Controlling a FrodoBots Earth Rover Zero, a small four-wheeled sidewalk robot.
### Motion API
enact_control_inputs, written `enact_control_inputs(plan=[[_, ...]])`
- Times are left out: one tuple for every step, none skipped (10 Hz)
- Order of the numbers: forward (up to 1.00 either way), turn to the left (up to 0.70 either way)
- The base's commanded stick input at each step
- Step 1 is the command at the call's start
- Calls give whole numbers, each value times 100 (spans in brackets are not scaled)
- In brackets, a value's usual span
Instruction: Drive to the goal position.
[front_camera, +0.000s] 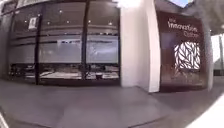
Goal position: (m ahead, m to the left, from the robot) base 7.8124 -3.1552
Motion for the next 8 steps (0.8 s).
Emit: enact_control_inputs(plan=[[0, -70], [0, -70], [0, -70], [0, -70], [0, -70], [0, -70], [0, -70], [0, -70]])
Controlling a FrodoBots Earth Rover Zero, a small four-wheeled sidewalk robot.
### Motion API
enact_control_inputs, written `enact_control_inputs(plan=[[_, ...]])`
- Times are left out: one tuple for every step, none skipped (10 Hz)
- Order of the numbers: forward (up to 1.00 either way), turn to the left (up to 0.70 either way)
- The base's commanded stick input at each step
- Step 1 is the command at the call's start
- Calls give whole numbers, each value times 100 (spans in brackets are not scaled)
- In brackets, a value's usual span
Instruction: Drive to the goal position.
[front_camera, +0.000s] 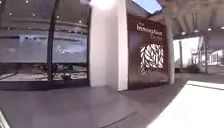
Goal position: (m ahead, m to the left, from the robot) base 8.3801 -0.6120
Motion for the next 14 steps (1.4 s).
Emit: enact_control_inputs(plan=[[0, -70], [0, -70], [0, -70], [0, -70], [0, -70], [0, -70], [0, -70], [0, -70], [0, -70], [0, -70], [0, -70], [0, -70], [0, -70], [0, -70]])
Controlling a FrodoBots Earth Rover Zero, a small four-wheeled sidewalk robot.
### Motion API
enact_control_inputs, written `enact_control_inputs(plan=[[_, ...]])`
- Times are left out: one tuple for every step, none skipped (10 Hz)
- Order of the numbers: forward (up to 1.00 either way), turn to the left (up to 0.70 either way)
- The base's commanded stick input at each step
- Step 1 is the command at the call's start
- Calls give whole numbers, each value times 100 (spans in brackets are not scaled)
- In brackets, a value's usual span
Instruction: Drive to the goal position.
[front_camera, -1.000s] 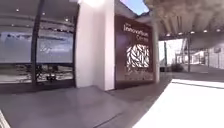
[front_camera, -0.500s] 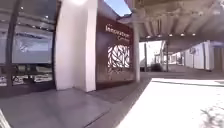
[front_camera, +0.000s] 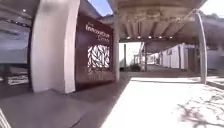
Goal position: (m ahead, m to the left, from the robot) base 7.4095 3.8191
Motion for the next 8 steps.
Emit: enact_control_inputs(plan=[[0, -70], [0, -70], [0, -70], [0, -70], [0, -70], [0, -70], [0, -50], [0, -16]])
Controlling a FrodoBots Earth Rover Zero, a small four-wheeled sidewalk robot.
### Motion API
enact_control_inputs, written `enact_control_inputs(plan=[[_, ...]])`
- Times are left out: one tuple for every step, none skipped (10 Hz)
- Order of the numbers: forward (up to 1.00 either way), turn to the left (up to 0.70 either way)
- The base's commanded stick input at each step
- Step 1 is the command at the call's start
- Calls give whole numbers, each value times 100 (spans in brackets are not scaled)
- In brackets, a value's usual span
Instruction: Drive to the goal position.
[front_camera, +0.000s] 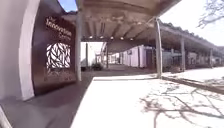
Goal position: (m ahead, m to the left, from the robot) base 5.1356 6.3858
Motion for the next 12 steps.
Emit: enact_control_inputs(plan=[[10, 0], [29, 0], [46, 0], [61, 0], [70, 0], [70, 0], [70, 0], [70, 0], [70, 0], [70, 0], [70, 0], [70, 0]])
